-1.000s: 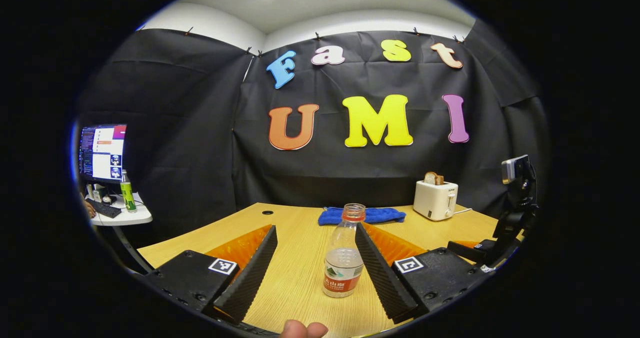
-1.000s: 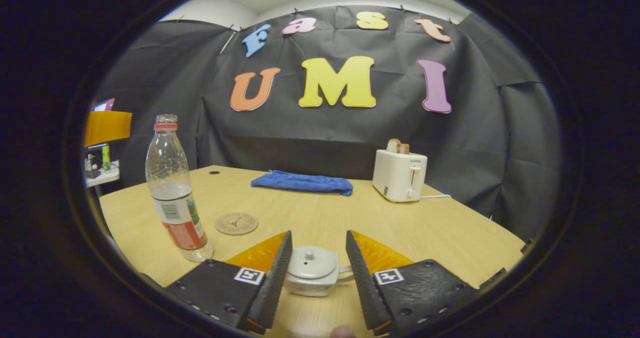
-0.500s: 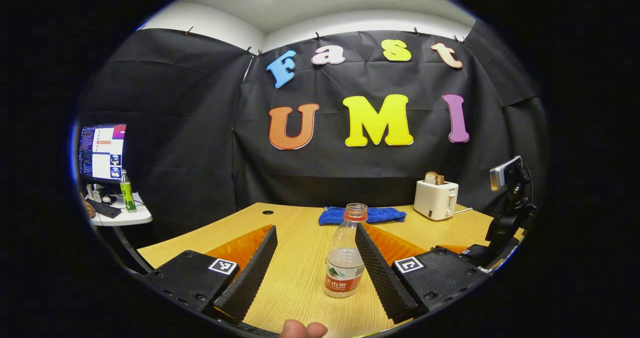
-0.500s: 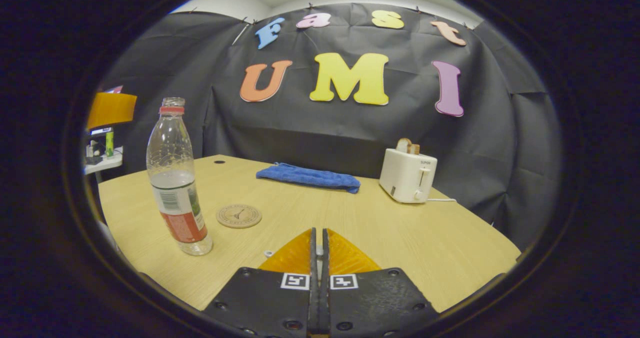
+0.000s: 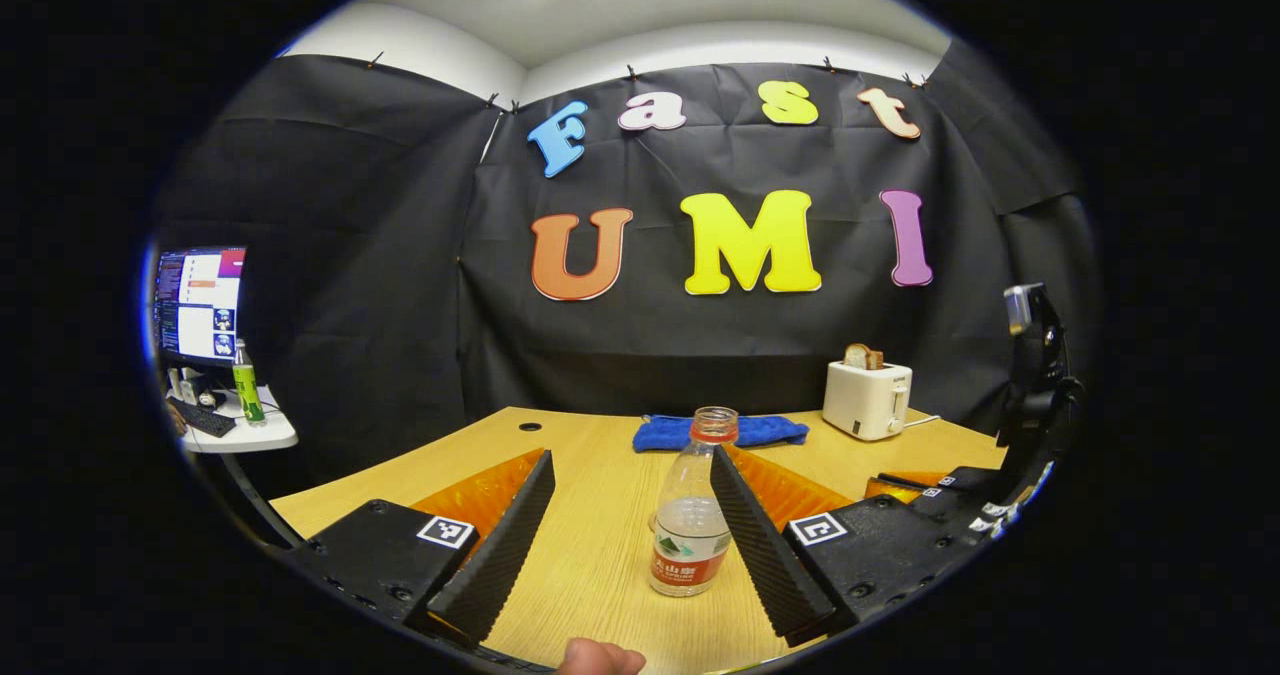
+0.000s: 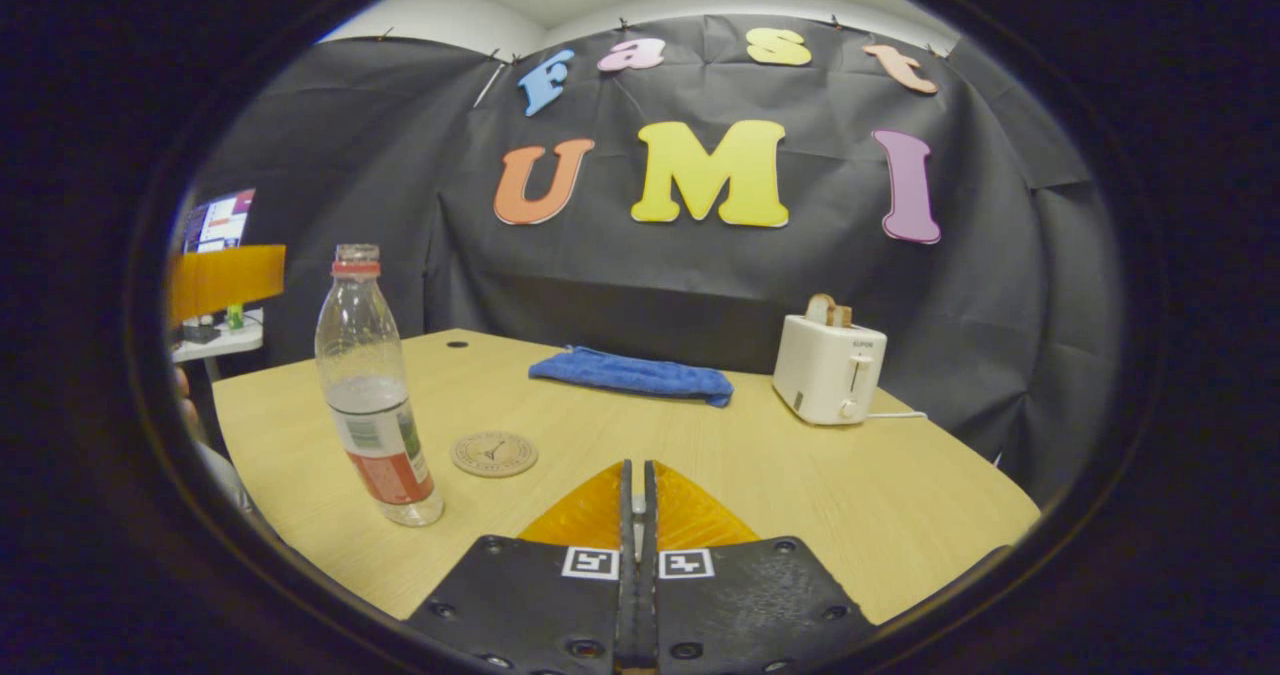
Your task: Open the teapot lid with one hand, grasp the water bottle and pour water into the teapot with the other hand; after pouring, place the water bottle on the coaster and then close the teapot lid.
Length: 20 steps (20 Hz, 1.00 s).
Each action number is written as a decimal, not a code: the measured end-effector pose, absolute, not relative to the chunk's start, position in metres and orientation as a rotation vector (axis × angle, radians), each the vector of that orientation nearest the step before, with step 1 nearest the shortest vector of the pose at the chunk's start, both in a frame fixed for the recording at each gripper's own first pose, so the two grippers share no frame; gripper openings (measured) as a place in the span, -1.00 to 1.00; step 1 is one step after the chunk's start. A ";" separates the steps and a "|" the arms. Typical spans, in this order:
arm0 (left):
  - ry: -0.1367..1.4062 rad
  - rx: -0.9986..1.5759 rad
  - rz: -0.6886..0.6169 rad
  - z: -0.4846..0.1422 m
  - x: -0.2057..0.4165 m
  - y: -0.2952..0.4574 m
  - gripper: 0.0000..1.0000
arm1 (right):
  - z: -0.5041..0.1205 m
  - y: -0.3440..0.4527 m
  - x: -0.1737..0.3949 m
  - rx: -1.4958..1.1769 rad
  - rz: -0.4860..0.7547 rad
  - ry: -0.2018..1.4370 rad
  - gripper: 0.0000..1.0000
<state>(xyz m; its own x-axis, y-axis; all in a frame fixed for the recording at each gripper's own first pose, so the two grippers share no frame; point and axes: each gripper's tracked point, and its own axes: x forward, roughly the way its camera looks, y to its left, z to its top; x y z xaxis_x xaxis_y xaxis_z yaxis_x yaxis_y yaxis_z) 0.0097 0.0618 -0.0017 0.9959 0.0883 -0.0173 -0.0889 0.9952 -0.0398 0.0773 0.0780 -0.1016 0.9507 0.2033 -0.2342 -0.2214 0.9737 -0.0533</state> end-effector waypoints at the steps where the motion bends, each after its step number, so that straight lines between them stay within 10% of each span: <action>1: 0.007 -0.050 0.075 -0.002 0.009 0.056 0.96 | -0.095 0.074 0.077 -0.073 0.220 0.222 -1.00; 20: 0.291 -0.083 -0.011 -0.122 0.039 0.016 0.97 | -0.084 0.010 0.042 -0.076 0.200 0.216 -1.00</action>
